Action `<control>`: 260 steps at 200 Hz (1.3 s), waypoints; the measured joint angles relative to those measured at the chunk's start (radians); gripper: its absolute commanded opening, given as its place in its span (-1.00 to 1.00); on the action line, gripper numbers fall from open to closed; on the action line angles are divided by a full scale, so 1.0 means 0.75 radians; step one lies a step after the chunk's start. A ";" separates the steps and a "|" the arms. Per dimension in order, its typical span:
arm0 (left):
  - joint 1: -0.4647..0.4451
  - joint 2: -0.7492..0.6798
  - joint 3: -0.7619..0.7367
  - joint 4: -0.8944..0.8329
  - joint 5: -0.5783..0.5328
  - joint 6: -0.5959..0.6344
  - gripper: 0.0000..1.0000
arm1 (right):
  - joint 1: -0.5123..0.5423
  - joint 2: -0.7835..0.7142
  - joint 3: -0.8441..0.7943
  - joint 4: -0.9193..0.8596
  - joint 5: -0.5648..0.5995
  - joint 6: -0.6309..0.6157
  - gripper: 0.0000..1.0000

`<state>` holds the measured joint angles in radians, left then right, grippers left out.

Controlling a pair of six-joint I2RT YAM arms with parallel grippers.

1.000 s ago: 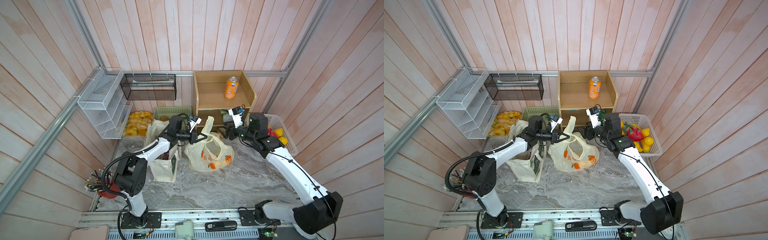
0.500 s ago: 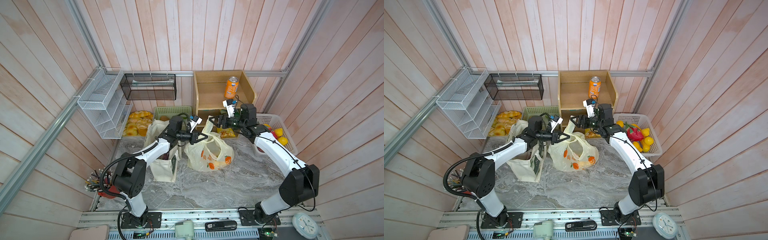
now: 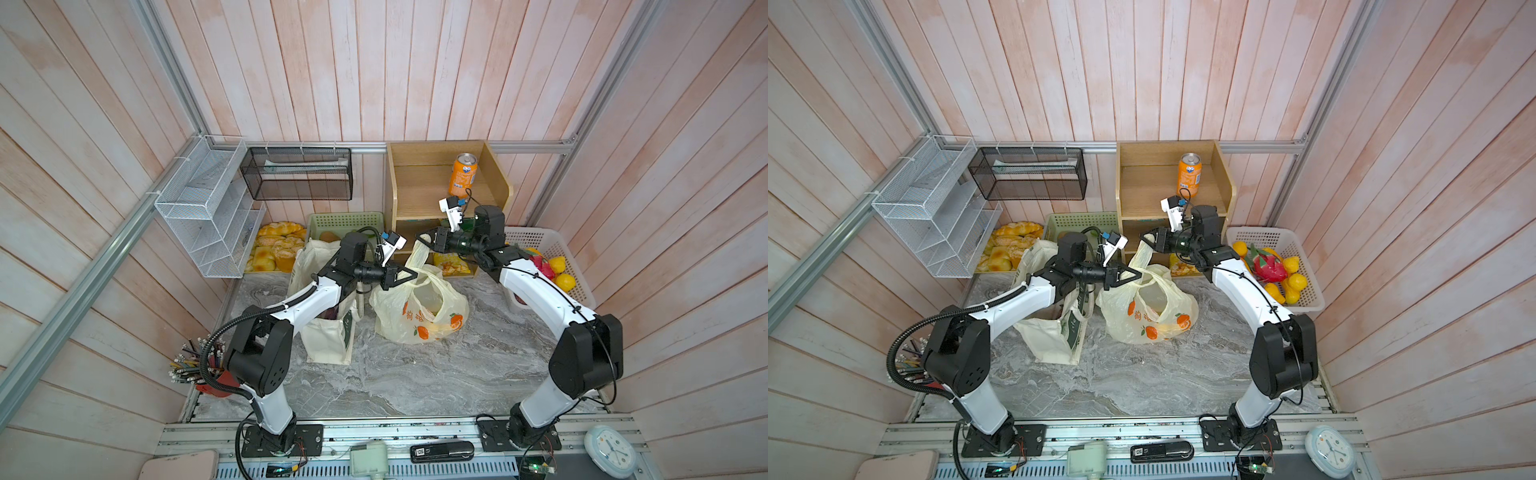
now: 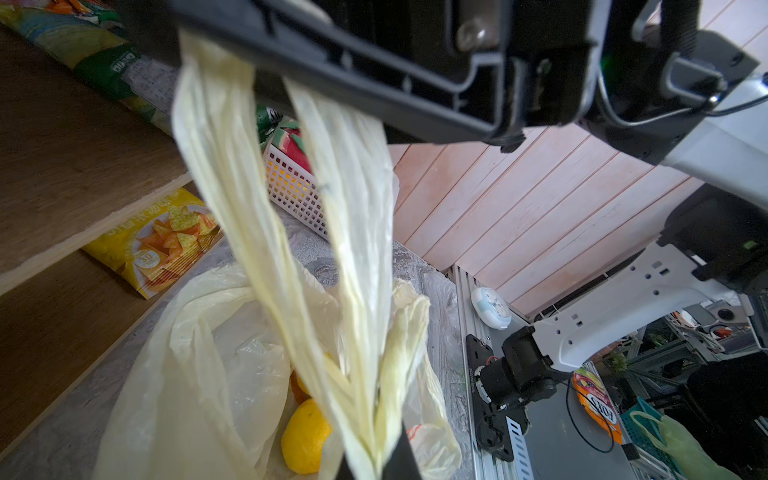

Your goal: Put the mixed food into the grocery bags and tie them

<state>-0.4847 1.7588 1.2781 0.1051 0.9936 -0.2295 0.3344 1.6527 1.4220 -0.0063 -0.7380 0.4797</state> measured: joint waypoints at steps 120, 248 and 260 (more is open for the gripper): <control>0.088 -0.004 -0.087 0.310 -0.009 -0.300 -1.00 | 0.134 -0.515 -0.510 0.118 0.213 0.036 -1.00; 0.087 0.035 -0.086 0.182 0.036 -0.287 -0.76 | 0.233 -0.357 -0.854 0.467 0.417 0.069 -1.00; 0.090 0.035 -0.084 0.174 0.038 -0.278 -0.61 | 0.233 -0.356 -0.853 0.461 0.416 0.070 -1.00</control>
<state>-0.4175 1.7851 1.2148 0.2356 1.0222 -0.4381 0.5095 1.3861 0.7818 0.3397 -0.4263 0.5320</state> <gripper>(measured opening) 0.129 0.047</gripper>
